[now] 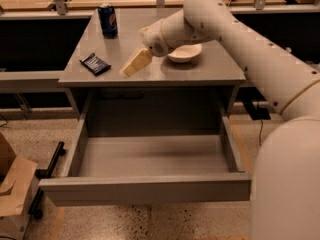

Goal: Place rxbar blueberry into top drawer

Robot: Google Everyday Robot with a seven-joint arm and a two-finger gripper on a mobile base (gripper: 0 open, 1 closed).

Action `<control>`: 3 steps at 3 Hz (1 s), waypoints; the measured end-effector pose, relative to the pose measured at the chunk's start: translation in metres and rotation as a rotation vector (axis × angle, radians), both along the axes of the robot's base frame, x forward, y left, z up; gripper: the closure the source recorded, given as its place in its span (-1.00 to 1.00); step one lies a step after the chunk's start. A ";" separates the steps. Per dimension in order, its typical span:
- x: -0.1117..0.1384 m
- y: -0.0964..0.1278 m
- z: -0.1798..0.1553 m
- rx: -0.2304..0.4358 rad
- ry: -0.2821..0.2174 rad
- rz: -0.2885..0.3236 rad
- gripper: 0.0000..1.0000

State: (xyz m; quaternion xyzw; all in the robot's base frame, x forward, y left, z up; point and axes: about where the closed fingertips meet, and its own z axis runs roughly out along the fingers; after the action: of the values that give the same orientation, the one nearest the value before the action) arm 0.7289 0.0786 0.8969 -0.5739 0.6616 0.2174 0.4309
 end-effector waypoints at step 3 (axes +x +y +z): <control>0.062 0.100 -0.032 0.158 0.041 0.049 -1.00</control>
Offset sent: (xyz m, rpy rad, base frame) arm 0.0802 0.1003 -0.0308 0.1878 0.0348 0.0228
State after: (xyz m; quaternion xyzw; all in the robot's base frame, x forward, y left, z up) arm 0.7904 0.1785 0.8649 -0.5494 0.6370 0.2910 0.4558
